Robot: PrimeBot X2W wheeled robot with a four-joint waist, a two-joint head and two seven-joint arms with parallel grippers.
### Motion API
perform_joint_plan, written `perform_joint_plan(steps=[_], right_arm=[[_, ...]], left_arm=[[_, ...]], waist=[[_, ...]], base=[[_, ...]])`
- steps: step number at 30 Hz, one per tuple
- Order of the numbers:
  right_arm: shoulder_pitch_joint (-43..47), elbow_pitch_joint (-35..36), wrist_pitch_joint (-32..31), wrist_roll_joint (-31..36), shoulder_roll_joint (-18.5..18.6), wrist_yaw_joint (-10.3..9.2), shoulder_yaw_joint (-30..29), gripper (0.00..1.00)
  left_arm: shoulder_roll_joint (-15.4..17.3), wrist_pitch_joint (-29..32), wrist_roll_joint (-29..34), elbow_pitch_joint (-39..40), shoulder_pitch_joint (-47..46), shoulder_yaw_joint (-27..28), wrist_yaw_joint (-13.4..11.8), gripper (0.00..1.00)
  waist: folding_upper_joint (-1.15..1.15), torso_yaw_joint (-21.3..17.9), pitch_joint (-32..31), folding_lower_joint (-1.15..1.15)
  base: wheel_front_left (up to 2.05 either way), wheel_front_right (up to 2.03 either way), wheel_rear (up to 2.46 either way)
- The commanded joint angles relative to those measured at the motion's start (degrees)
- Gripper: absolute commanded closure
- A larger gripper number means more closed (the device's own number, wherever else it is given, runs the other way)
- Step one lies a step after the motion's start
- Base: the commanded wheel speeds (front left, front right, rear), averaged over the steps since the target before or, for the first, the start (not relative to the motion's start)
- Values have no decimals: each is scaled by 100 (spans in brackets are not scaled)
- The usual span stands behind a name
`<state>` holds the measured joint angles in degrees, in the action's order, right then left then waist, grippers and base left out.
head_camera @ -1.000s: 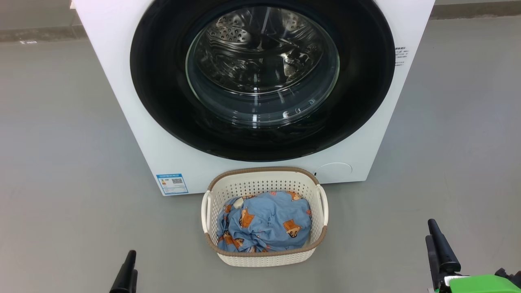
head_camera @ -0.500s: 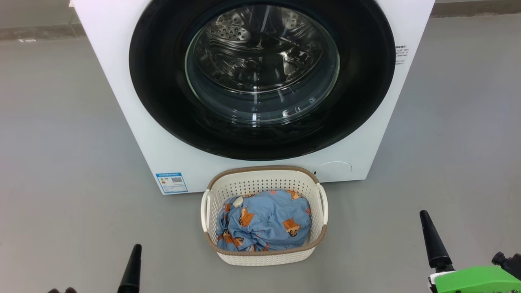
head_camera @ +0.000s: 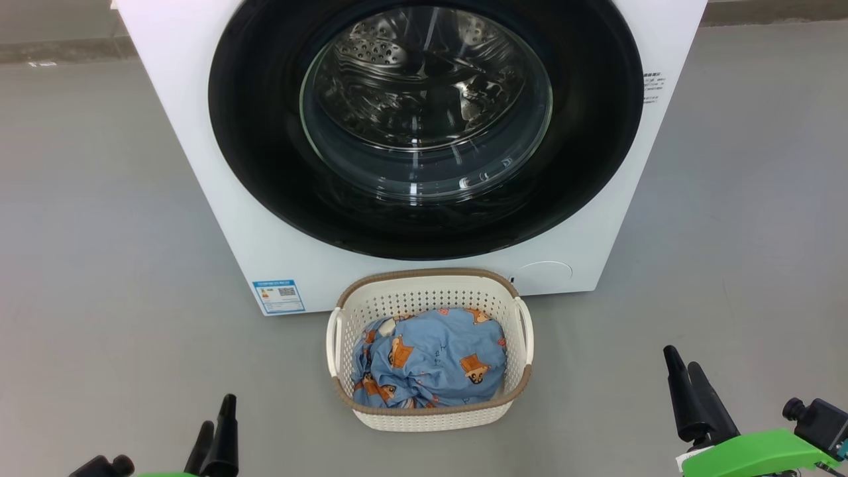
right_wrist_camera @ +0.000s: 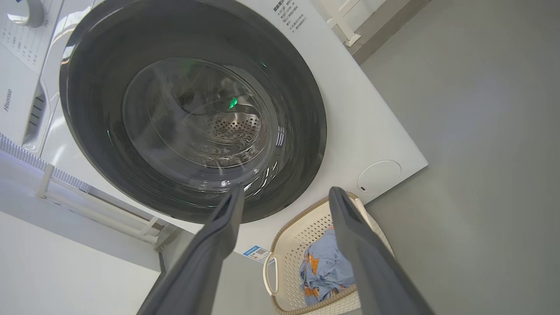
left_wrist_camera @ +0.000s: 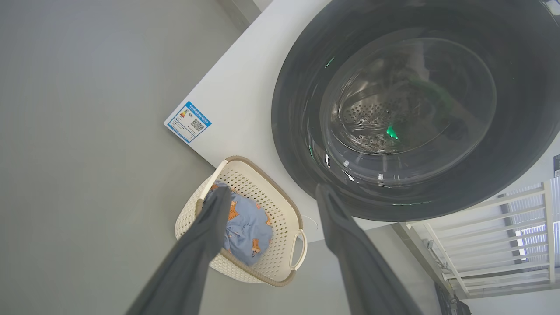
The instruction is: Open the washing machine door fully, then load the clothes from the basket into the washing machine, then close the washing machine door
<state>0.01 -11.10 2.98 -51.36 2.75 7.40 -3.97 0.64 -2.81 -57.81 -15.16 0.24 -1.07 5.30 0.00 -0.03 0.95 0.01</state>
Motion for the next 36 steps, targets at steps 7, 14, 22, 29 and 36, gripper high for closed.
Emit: perform_joint_plan(steps=[7, 14, 22, 29, 36], right_arm=[[-129, 58, 175, 789, 121, 5, 108, 0], [-104, -87, 292, 1377, 154, 5, 149, 0], [-129, -163, 427, 2020, 193, 6, 237, 0], [-160, -140, 543, 2525, 222, 6, 287, 0], [-160, -47, 661, 3022, 228, 7, 331, 0]], left_arm=[[114, -185, 680, 157, -138, 51, -7, 0], [127, -303, 1221, 132, -99, 37, -12, 0], [141, -438, 1883, 194, -81, -2, -69, 0], [153, -556, 2578, 344, -64, -59, -168, 0], [166, -674, 3243, 456, -44, -121, -195, 0]], waist=[[0, -2, 2, -1], [0, -20, -6, -1], [0, -20, 14, -1], [0, -21, 36, -1], [0, -22, 46, -1]], base=[[0, 0, 0], [0, 0, 0], [0, 0, 0], [0, 0, 0], [0, 0, 0]])
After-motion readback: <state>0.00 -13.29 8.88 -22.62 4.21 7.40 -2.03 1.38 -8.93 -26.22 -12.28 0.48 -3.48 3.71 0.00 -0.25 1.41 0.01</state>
